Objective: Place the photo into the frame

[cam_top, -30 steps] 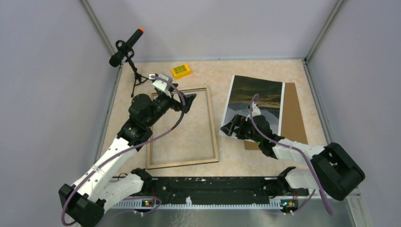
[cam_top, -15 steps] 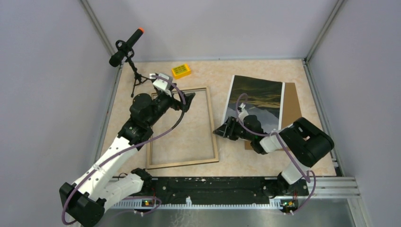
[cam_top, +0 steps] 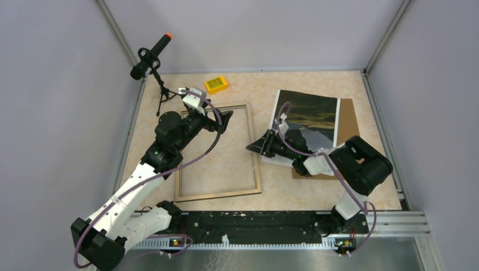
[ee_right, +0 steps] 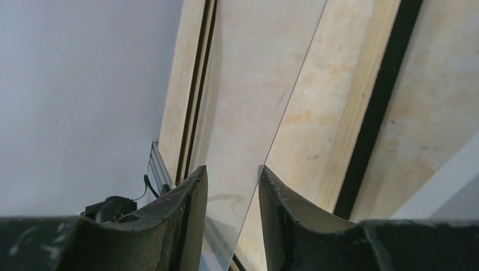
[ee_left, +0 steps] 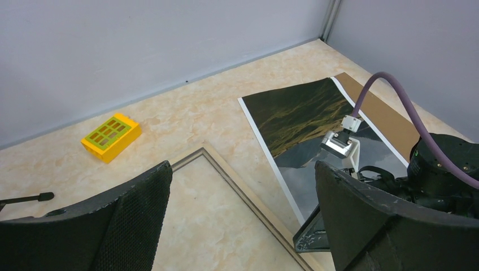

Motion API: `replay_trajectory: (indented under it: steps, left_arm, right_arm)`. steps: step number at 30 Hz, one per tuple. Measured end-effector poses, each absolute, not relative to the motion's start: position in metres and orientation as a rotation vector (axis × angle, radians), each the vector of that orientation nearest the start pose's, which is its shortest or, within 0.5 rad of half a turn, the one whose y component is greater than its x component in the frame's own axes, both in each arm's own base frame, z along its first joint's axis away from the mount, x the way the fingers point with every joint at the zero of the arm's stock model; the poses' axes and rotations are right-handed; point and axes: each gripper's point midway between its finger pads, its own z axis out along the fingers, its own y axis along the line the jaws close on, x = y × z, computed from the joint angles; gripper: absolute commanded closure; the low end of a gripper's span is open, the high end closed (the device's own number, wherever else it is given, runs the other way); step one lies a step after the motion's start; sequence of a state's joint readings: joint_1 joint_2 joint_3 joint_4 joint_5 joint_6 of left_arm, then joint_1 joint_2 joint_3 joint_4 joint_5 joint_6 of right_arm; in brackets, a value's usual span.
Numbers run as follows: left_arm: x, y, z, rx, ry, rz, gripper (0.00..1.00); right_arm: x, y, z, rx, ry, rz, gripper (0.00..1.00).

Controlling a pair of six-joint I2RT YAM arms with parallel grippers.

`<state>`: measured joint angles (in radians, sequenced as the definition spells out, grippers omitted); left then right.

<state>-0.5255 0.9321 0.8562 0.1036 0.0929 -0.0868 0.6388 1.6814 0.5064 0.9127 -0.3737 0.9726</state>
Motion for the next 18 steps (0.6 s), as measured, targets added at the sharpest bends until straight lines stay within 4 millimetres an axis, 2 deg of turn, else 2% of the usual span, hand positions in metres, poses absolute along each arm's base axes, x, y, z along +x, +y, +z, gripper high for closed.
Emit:
replay_trajectory:
  steps: [5, 9, 13, 18]
  left_arm:
    - [0.302, -0.198, 0.332, 0.413, 1.514, -0.556, 0.02]
    - [0.302, -0.198, 0.332, 0.411, 1.515, -0.559, 0.02]
    - [0.302, -0.199, 0.332, 0.405, 1.517, -0.564, 0.02]
    - [0.302, -0.199, 0.332, 0.4, 1.519, -0.569, 0.02]
  right_arm:
    - [0.281, 0.34, 0.095, 0.096, 2.074, 1.403, 0.66]
    - [0.29, 0.353, 0.086, 0.188, 2.124, 1.344, 0.64]
    - [0.294, 0.358, 0.078, 0.255, 2.14, 1.31, 0.65]
    - [0.3, 0.363, 0.061, 0.306, 2.179, 1.277, 0.73]
